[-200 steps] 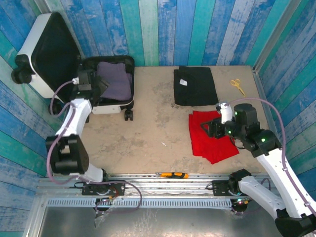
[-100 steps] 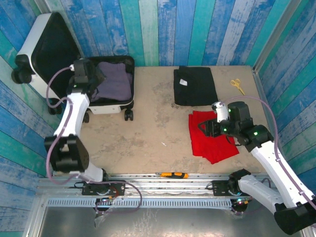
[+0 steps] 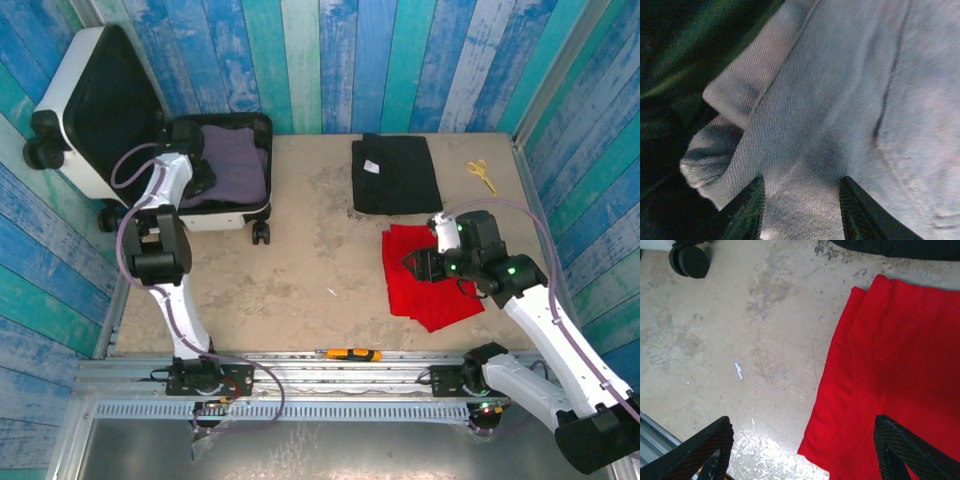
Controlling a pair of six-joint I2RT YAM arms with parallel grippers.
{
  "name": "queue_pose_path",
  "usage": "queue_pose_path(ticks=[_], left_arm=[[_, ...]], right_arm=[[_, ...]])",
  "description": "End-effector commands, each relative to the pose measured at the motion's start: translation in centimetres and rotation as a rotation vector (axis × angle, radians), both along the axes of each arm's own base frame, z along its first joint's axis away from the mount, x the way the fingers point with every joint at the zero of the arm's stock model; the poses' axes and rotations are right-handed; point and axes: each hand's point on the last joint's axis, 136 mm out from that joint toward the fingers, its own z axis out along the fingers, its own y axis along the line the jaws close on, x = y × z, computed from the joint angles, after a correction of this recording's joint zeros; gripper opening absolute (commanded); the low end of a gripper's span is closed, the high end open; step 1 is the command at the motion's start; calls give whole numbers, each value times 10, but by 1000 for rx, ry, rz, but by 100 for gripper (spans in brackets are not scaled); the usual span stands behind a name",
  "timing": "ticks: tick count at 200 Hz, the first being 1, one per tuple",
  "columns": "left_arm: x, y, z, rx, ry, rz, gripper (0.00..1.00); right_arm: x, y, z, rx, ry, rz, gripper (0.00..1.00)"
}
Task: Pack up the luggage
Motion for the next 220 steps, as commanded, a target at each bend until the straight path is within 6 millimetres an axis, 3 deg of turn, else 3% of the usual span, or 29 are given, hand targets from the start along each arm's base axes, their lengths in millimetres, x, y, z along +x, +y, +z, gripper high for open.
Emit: queue_pose_path(ticks=[1,18,38,68,95,116,127,149,152,155,167,195,220], left_arm=[[-18,-2,-32,9,127,-35,44],[-9,-10,-18,-38,58,-43,44],[-3,-9,19,-30,-66,-31,49],[-9,-14,111,-13,-359,-47,71],[-42,-31,192,-9,-609,-98,82],[-81,-70,232,-35,-754,-208,86],[-104,-93,235,-90,-805,-265,95],[-148,-132,212,-264,-890,-309,94],[-154,-138,209,-288,-902,-319,100],[-160,-142,205,-309,-911,-325,94],[-180,-160,191,-384,-937,-365,93],[-212,-177,165,-477,-937,-414,93],[-224,-179,144,-503,-902,-427,93]], right_arm=[[3,2,-3,-4,7,-2,76],[6,3,0,-3,7,-3,77],[10,0,3,-9,1,-25,77],[14,-6,-1,-27,12,-79,79],[14,-17,-21,-80,102,-155,80],[7,-21,-42,-137,234,-179,83],[2,-17,-53,-149,295,-169,100],[-11,-6,-70,-202,344,-134,100],[-12,-6,-72,-218,346,-136,100],[-14,-6,-74,-234,348,-139,100],[-21,-5,-82,-283,375,-143,100],[-41,-1,-110,-400,446,-140,99],[-49,3,-135,-491,496,-146,99]])
